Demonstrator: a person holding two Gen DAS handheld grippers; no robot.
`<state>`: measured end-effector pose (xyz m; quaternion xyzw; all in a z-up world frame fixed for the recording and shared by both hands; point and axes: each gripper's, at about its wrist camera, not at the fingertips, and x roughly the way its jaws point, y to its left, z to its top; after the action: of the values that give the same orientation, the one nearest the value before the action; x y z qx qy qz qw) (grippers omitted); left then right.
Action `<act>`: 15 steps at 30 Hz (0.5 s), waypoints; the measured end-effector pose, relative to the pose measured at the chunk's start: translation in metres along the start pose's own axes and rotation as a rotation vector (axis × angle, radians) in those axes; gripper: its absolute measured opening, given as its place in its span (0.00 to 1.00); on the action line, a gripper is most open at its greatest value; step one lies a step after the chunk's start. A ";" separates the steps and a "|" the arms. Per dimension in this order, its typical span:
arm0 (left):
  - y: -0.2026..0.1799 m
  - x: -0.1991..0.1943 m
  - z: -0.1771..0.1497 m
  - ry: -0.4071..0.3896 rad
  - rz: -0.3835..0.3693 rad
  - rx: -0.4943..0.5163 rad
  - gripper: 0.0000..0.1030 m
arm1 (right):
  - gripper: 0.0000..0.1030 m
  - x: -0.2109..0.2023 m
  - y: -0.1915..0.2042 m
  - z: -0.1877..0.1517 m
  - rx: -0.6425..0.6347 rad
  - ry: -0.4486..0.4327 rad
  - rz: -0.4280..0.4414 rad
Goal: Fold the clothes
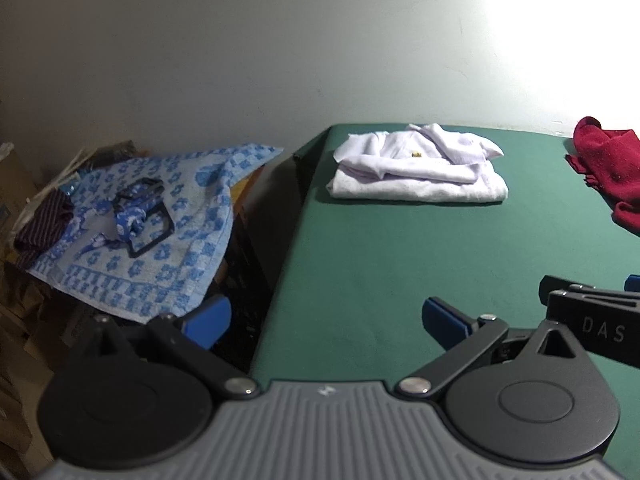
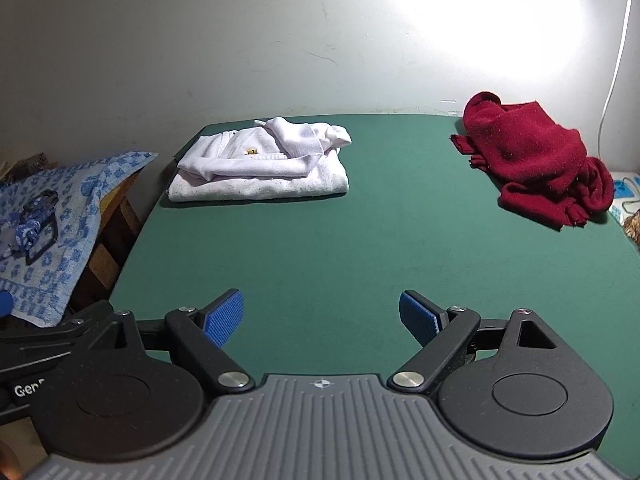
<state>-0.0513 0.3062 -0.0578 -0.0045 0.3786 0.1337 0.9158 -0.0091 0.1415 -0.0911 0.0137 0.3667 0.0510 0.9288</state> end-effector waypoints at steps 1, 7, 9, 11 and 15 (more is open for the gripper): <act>0.002 0.000 0.000 0.015 -0.013 -0.006 0.99 | 0.85 -0.002 -0.001 -0.001 0.005 -0.003 -0.001; -0.004 -0.007 -0.006 0.016 -0.004 0.015 0.99 | 0.85 -0.012 -0.002 -0.003 0.009 -0.020 -0.009; -0.006 -0.010 -0.008 0.007 -0.003 0.027 0.99 | 0.85 -0.014 -0.003 -0.004 0.007 -0.023 -0.019; -0.006 -0.013 -0.008 0.001 -0.002 0.030 0.99 | 0.85 -0.016 -0.004 -0.005 0.008 -0.027 -0.025; -0.005 -0.014 -0.010 0.006 -0.007 0.030 0.99 | 0.85 -0.020 -0.003 -0.007 -0.001 -0.036 -0.036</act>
<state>-0.0661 0.2968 -0.0555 0.0075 0.3832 0.1250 0.9151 -0.0279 0.1360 -0.0833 0.0075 0.3503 0.0341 0.9360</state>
